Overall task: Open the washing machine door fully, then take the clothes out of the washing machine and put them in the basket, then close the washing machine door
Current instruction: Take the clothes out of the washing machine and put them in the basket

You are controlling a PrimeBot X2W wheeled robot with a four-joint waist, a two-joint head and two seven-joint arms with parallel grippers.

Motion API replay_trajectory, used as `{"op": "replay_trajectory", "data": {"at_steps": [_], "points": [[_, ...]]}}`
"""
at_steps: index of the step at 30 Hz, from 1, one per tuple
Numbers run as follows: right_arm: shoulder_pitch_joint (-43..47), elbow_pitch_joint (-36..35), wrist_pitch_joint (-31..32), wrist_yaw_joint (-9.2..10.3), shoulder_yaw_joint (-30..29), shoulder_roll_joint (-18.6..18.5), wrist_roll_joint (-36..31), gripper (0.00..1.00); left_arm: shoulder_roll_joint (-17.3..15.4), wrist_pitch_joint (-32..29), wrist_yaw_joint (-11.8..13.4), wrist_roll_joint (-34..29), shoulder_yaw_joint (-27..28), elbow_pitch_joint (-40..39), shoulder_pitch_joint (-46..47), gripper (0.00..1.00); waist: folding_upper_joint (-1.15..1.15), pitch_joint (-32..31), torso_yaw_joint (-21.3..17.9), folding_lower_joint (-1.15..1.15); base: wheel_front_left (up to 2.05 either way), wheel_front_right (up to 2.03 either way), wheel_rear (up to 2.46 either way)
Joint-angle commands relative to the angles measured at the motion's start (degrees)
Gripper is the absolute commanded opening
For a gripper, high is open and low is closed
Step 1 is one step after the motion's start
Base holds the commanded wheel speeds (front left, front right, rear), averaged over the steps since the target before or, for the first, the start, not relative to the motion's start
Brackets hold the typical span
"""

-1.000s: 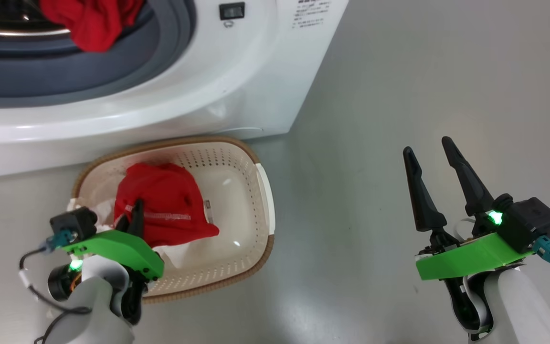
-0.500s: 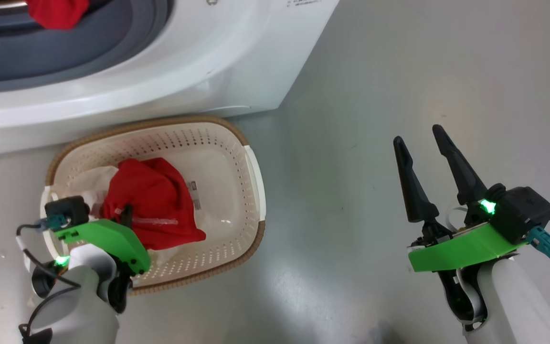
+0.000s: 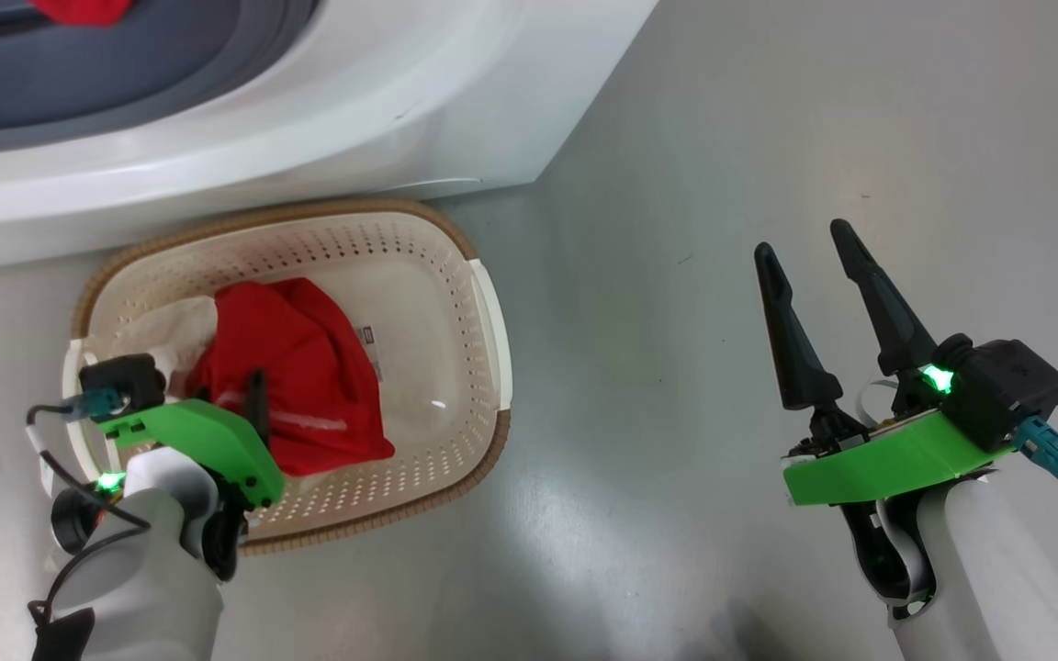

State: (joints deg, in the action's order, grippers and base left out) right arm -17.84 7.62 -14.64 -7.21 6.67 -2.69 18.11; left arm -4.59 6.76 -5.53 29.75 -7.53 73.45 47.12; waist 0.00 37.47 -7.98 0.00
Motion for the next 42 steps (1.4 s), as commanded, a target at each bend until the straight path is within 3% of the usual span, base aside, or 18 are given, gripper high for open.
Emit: {"op": "replay_trajectory", "data": {"at_steps": [1,12,20,28,42], "points": [[0.34,-0.97,-0.36,-0.28,1.09,-0.19,0.26,1.00,-1.87,0.95,0.28,0.14,0.85,-0.18,-0.61,1.00,0.00,-0.31,0.10,0.00,0.00,0.00,0.00],[1.01,-0.57,-0.36,-0.28,0.30,-0.19,-0.05,1.00,-0.73,6.13,-0.37,1.25,0.88,-0.37,-0.80,1.00,0.00,-3.93,1.43,0.00,0.00,0.00,0.00],[1.99,-0.23,-0.36,-0.28,-0.61,-0.19,-0.47,1.00,-0.04,8.16,-1.20,1.05,0.68,-5.67,-3.43,1.00,0.00,-7.98,2.82,0.00,0.00,0.00,0.00],[2.72,0.23,-0.36,-0.28,-1.99,-0.19,-1.44,1.00,0.17,8.22,-1.73,0.09,2.78,-19.32,-9.79,1.00,0.00,-12.25,4.37,0.00,0.00,0.00,0.00],[4.47,0.60,-0.36,-0.28,-3.30,-0.19,-2.10,1.00,1.33,8.23,-1.00,-8.80,7.90,-45.78,-22.17,1.00,0.00,-19.65,6.08,0.00,0.00,0.00,0.00]]}}
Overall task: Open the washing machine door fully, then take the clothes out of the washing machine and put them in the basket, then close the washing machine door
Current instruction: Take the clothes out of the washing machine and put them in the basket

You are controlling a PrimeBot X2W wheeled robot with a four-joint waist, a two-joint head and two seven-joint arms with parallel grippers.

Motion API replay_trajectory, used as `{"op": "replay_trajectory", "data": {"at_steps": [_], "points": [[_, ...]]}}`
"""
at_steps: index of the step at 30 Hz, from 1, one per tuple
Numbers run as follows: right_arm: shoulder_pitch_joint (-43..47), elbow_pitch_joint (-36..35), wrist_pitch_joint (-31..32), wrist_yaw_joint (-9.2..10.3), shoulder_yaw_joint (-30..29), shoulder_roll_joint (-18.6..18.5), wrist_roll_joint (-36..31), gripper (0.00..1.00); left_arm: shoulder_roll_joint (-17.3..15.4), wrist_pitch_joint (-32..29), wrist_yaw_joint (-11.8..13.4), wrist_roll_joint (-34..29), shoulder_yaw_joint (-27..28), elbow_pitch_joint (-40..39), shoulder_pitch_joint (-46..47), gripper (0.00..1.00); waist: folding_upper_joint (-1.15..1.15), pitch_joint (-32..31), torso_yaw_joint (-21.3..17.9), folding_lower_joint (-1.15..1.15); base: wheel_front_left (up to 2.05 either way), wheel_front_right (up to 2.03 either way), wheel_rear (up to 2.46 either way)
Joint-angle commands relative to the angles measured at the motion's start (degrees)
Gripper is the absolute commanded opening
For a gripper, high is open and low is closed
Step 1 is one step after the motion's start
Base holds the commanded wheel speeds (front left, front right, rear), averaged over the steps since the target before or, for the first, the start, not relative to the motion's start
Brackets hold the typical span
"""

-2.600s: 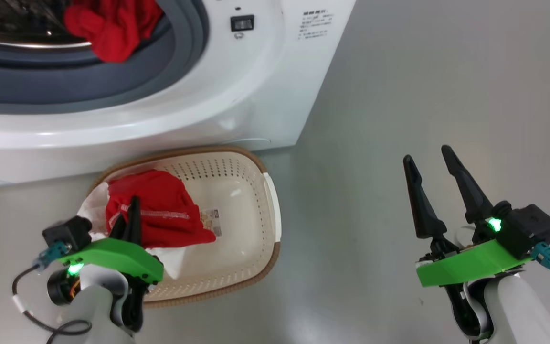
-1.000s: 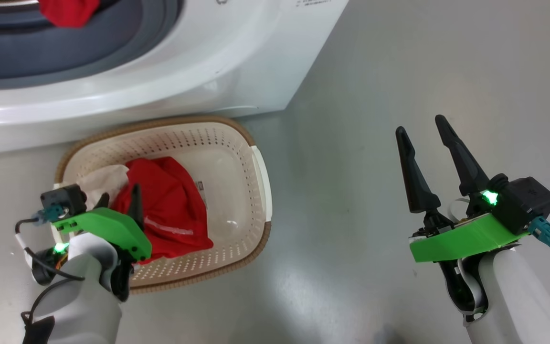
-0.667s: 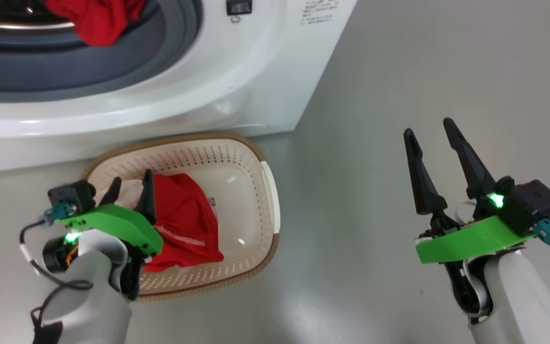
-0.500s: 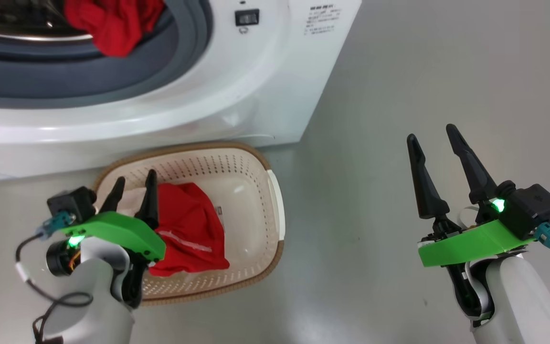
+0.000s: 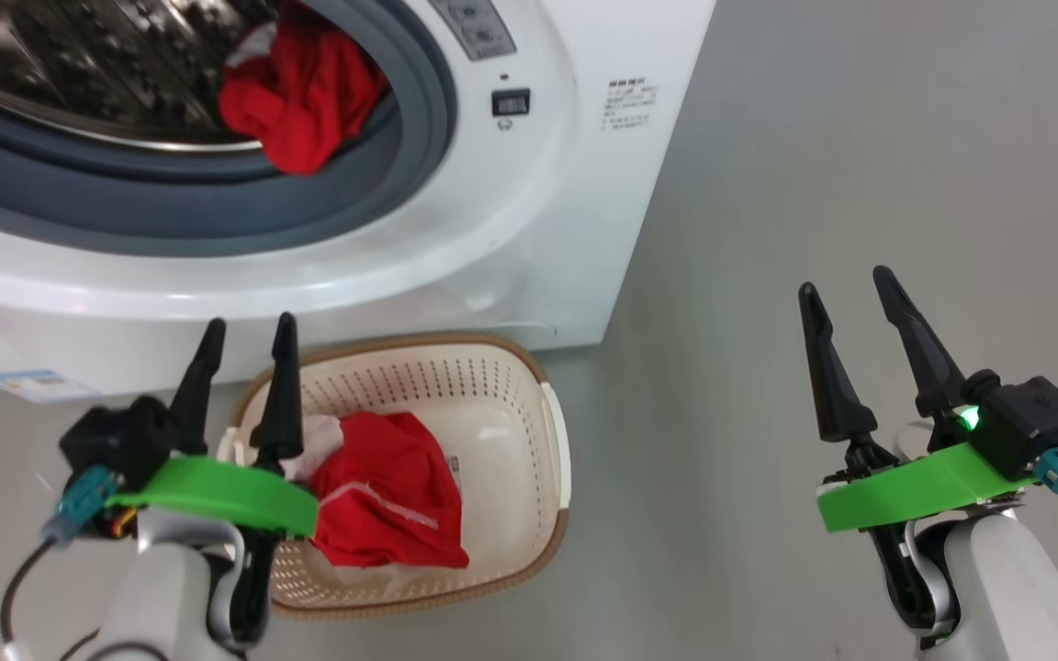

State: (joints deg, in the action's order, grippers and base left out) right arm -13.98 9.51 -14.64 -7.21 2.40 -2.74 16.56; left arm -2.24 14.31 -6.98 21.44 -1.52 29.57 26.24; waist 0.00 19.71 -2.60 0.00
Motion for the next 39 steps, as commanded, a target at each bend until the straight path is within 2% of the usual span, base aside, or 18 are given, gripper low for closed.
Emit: {"op": "replay_trajectory", "data": {"at_steps": [1,10,13,17,26,39], "points": [[0.76,-1.35,-0.36,-0.28,0.86,-0.14,-0.58,1.00,-0.95,0.68,0.63,-0.91,2.19,-3.32,-2.18,1.00,0.00,-2.41,0.74,0.00,0.00,0.00,0.00],[2.89,-1.96,-0.36,-0.28,-0.13,-0.14,-1.76,1.00,-0.67,0.68,1.61,-2.99,3.99,-13.30,-9.07,1.00,0.00,-7.47,0.99,0.00,0.00,0.00,0.00],[3.95,-2.85,-0.36,-0.28,-0.63,-0.14,-2.79,1.00,-0.66,0.69,2.10,-5.41,3.68,-15.13,-10.91,1.00,0.00,-8.70,1.02,0.00,0.00,0.00,0.00],[5.82,-4.25,-0.36,-0.28,-2.12,-0.14,-4.02,1.00,-0.66,0.69,2.84,-5.46,3.92,-17.46,-13.49,1.00,0.00,-10.24,0.92,0.00,0.00,0.00,0.00],[10.30,-6.64,-0.36,-0.28,-4.43,-0.14,-3.53,1.00,-0.65,0.69,2.31,-5.62,4.77,-20.53,-18.90,1.00,0.00,-14.04,0.19,0.00,0.00,0.00,0.00],[15.11,-7.86,-0.36,-0.28,-5.24,-0.14,-2.91,1.00,-0.65,0.69,4.78,-5.68,3.42,-23.57,-24.96,1.00,0.00,-18.06,-0.02,0.00,0.00,0.00,0.00]]}}
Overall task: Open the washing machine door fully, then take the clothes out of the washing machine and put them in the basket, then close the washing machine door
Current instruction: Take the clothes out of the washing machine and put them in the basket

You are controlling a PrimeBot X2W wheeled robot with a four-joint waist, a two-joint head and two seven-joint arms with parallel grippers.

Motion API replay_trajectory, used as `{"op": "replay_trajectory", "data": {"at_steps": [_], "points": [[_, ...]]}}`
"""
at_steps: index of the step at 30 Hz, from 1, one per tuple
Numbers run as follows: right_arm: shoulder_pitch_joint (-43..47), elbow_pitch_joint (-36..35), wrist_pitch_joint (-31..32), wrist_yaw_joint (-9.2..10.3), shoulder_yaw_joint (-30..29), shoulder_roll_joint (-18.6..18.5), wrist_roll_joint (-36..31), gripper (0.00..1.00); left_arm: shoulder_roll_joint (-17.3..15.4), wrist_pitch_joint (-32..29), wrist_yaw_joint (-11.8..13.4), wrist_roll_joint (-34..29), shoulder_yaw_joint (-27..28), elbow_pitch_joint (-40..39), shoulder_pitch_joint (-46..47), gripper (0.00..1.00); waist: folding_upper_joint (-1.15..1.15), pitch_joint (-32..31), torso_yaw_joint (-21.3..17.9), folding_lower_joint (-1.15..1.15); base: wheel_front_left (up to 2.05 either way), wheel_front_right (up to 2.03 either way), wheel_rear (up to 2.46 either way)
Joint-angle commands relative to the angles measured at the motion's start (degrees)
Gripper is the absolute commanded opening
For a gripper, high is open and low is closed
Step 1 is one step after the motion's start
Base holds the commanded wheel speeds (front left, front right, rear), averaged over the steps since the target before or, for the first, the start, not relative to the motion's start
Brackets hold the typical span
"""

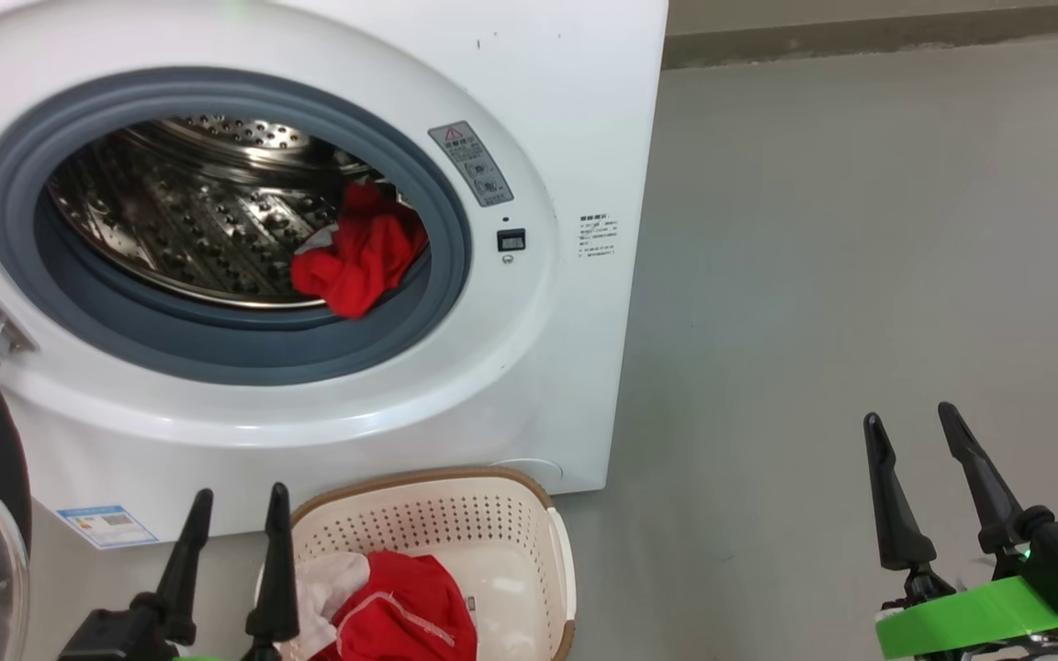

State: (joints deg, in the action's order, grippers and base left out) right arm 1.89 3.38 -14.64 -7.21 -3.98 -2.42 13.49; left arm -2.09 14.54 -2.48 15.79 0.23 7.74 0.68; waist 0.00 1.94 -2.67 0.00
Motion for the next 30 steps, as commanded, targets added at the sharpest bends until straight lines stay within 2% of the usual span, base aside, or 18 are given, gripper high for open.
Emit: {"op": "replay_trajectory", "data": {"at_steps": [1,30], "points": [[-0.52,-1.74,-0.36,-0.28,1.30,-0.45,0.24,1.00,-0.79,0.46,0.37,-0.04,1.50,-1.76,0.35,1.00,0.00,-0.46,0.07,0.00,0.00,0.00,0.00],[0.31,-2.45,-0.36,-0.28,2.04,-0.45,-0.73,1.00,-0.93,-0.28,1.35,2.25,0.15,-1.44,0.32,1.00,0.00,0.26,0.71,0.00,0.00,0.00,0.00]]}}
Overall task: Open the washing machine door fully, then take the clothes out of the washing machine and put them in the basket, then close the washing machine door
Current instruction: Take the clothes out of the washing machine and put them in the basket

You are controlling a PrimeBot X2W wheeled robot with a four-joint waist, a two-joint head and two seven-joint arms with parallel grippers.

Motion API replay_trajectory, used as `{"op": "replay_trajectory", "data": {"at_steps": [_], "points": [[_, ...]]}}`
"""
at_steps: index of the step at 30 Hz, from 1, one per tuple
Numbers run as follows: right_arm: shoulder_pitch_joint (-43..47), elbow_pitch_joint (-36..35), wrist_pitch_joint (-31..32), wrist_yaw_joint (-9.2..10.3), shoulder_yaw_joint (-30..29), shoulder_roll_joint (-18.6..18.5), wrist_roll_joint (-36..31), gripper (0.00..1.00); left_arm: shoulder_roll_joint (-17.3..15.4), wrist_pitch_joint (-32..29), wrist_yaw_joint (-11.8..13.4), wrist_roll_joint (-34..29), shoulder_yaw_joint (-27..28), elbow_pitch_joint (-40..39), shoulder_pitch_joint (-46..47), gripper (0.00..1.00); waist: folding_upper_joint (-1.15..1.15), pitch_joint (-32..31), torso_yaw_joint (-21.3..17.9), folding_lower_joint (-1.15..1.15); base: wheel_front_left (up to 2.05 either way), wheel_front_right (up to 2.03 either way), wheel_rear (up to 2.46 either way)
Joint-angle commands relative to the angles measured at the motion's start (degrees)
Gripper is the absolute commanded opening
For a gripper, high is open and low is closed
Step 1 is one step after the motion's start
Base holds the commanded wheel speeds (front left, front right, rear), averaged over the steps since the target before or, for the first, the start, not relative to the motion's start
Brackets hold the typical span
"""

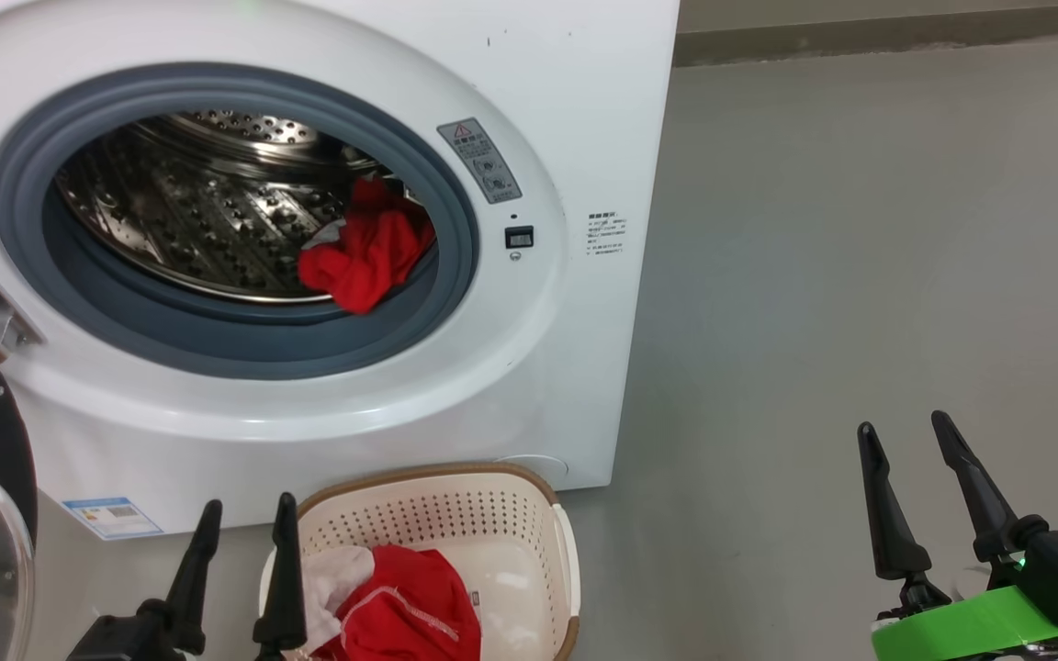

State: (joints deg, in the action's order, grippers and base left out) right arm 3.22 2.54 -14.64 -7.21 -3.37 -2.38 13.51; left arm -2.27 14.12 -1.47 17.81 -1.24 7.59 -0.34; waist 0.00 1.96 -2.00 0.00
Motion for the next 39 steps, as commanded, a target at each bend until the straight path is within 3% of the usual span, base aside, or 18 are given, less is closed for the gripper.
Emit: {"op": "replay_trajectory", "data": {"at_steps": [1,23,39], "points": [[-1.07,-1.73,-0.36,-0.28,1.51,-0.50,-0.74,1.00,-0.81,0.05,0.32,0.32,1.58,-1.28,1.63,1.00,0.00,0.60,0.10,0.00,0.00,0.00,0.00],[-8.15,-3.20,-0.36,-0.28,3.71,-0.50,-3.25,1.00,-2.34,-1.89,-1.39,1.83,-0.07,1.52,18.70,1.00,0.00,15.02,1.60,0.00,0.00,0.00,0.00],[-13.14,-4.05,-0.36,-0.28,5.36,-0.50,-4.59,1.00,-5.61,-0.95,-2.45,4.41,2.30,13.85,39.51,1.00,0.00,25.19,-1.22,0.00,0.00,0.00,0.00]]}}
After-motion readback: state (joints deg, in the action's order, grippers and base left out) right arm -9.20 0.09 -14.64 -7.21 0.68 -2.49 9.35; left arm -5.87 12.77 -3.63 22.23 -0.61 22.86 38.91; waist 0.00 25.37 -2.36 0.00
